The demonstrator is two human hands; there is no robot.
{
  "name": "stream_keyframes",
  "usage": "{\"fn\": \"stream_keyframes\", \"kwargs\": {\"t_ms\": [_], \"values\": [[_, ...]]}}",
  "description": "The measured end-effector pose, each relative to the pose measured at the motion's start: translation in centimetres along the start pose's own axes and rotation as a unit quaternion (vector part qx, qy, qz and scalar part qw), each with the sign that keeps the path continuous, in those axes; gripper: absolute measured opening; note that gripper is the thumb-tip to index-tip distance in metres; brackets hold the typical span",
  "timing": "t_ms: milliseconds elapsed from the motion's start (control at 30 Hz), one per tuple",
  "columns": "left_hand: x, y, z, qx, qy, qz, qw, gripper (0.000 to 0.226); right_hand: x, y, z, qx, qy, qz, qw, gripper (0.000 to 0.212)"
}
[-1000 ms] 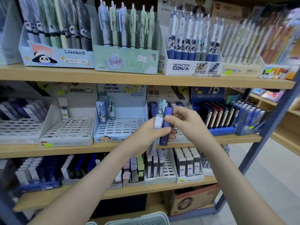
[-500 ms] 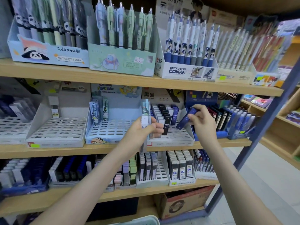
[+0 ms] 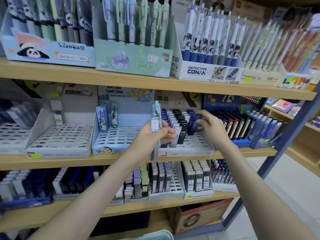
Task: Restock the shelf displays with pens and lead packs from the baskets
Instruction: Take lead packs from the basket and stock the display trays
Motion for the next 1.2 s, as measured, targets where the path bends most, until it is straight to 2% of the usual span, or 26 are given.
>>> {"fn": "stream_keyframes", "kwargs": {"t_ms": [100,200,300,533,700,800,867,900,933,1000,1100,1200], "values": [[0.1,0.2,0.1,0.010,0.000,0.008,1.000,0.011,0.3,0.2,-0.4,-0.035,-0.001,0.007,0.999,0.029],[0.2,0.3,0.3,0.015,0.001,0.008,1.000,0.012,0.6,0.9,-0.6,-0.133,-0.043,0.016,0.990,0.032],[0.2,0.3,0.5,0.013,0.000,0.008,1.000,0.012,0.5,1.3,-0.7,-0.174,-0.061,0.012,0.983,0.036],[0.3,0.4,0.7,0.007,-0.004,0.007,1.000,0.012,0.4,2.1,-0.7,-0.276,-0.106,0.017,0.955,0.056],[-0.3,0.4,0.6,0.002,-0.017,0.027,0.999,0.011,0.7,2.1,-0.6,-0.259,-0.065,0.029,0.963,0.043],[-1.1,0.4,0.4,0.006,-0.039,0.060,0.997,0.011,-0.4,0.9,1.9,-0.211,-0.080,-0.036,0.973,0.042],[-1.8,0.5,0.4,0.021,-0.055,0.092,0.994,0.011,-2.2,-0.4,4.8,-0.138,-0.106,-0.100,0.980,0.037],[-2.2,0.6,0.4,0.029,-0.062,0.107,0.992,0.011,-3.3,-0.6,6.4,-0.086,-0.110,-0.107,0.984,0.032],[-2.6,0.8,0.3,0.033,-0.068,0.121,0.990,0.012,-4.3,-0.5,7.9,-0.025,-0.102,-0.090,0.990,0.025],[-3.3,1.2,0.3,0.021,-0.078,0.148,0.986,0.013,-5.9,1.2,10.2,0.072,-0.062,0.012,0.995,0.015],[-4.5,1.8,-0.1,0.016,-0.088,0.180,0.980,0.015,-7.7,4.3,11.4,0.109,-0.018,0.157,0.981,0.011],[-5.4,1.8,-0.4,-0.004,-0.103,0.199,0.975,0.019,-8.4,4.7,11.1,0.225,0.007,0.171,0.959,0.004]]}}
Point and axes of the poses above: each hand's wrist, its own x-axis towards the middle knuckle, its own y-axis out of the palm, z = x × y, the point moved 7 cm from there along x, towards the middle knuckle, and after that the axes turned 1 degree about z, right-handed, at the moved point
